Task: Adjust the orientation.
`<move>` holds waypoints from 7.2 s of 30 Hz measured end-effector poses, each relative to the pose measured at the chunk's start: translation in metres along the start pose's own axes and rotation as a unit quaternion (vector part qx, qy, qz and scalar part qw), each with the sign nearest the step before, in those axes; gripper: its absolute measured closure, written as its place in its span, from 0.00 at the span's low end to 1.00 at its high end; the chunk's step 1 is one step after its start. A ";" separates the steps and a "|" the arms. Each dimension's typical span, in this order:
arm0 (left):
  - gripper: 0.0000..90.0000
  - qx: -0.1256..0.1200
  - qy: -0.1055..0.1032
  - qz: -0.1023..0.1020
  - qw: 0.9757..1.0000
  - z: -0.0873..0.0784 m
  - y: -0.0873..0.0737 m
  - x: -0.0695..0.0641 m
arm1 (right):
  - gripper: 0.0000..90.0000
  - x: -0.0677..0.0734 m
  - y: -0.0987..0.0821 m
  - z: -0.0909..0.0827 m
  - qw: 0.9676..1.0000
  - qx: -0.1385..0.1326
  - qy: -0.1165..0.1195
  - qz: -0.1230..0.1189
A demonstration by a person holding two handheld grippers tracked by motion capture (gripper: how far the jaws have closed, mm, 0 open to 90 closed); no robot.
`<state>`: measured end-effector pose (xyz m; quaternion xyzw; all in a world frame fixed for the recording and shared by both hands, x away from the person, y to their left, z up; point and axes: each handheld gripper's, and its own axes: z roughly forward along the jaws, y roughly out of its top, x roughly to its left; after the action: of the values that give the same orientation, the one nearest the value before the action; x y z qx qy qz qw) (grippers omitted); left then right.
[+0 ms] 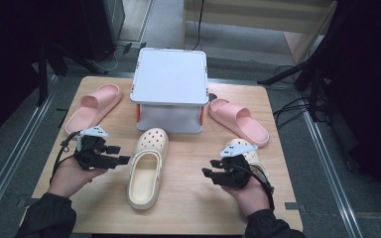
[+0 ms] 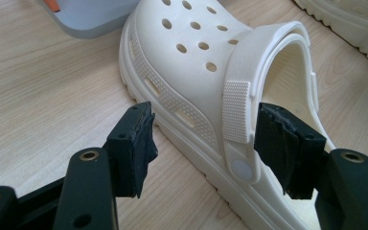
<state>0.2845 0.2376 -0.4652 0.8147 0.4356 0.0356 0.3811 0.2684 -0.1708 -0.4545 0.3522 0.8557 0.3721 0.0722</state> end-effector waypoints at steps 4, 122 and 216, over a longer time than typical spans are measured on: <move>0.42 0.003 -0.007 0.000 1.000 0.002 0.004 0.002 | 0.61 -0.008 -0.010 -0.013 1.000 0.000 -0.014 0.011; 0.70 0.047 0.010 0.010 0.999 0.038 -0.013 0.014 | 0.84 -0.056 0.014 0.045 0.997 0.033 -0.068 0.012; 0.64 -0.011 -0.019 0.031 0.999 0.015 0.018 0.003 | 0.40 0.056 0.042 0.100 0.996 -0.015 -0.041 0.077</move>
<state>0.3041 0.2246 -0.4652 0.8243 0.4020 0.0366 0.3970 0.2880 -0.0556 -0.4888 0.4305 0.8170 0.3744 0.0835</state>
